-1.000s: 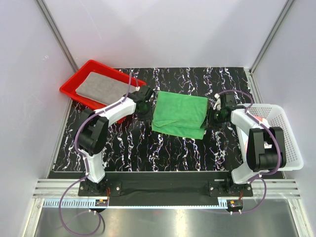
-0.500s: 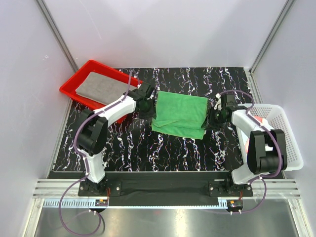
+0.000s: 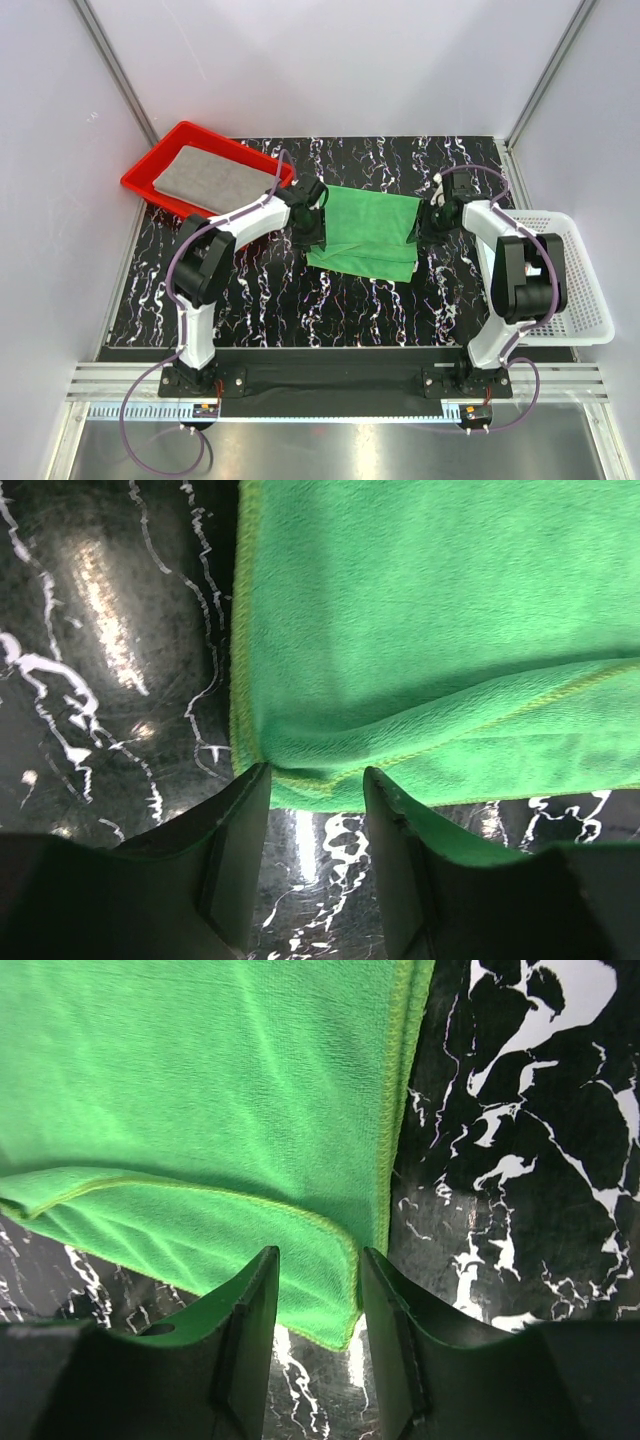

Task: Fold and stack the towels
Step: Fold the towel

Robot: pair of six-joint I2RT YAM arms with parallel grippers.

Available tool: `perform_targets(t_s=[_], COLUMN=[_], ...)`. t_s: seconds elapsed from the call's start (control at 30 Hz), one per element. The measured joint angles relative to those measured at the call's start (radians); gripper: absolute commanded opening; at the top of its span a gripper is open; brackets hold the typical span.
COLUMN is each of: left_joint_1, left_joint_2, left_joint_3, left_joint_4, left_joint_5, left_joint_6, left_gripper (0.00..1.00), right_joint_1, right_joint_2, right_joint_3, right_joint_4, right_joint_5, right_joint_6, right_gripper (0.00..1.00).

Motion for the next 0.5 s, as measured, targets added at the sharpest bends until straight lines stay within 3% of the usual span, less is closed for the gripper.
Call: perform_targets(t_s=[0.07, 0.17, 0.2, 0.3, 0.5], left_joint_1=[0.000, 0.001, 0.001, 0.001, 0.001], left_joint_2=[0.000, 0.000, 0.000, 0.000, 0.000], left_joint_3=[0.001, 0.001, 0.001, 0.001, 0.001], left_joint_4=[-0.008, -0.010, -0.010, -0.010, -0.015], left_joint_5=[-0.003, -0.008, -0.009, -0.010, -0.013], left_joint_6=[-0.001, -0.002, -0.003, 0.002, 0.011], left_gripper=[0.38, 0.22, 0.13, 0.01, 0.00], right_joint_1=[0.000, -0.002, -0.002, -0.002, -0.002], right_joint_2=[0.020, 0.044, 0.048, 0.056, 0.053], right_joint_3=[0.002, 0.002, 0.002, 0.002, -0.002], right_joint_4=[0.000, 0.000, 0.001, 0.003, 0.008], right_joint_5=[-0.002, -0.008, -0.010, -0.016, -0.020], right_joint_6=[-0.005, -0.010, -0.012, -0.019, -0.040], right_gripper=[0.45, 0.41, 0.39, 0.27, 0.00])
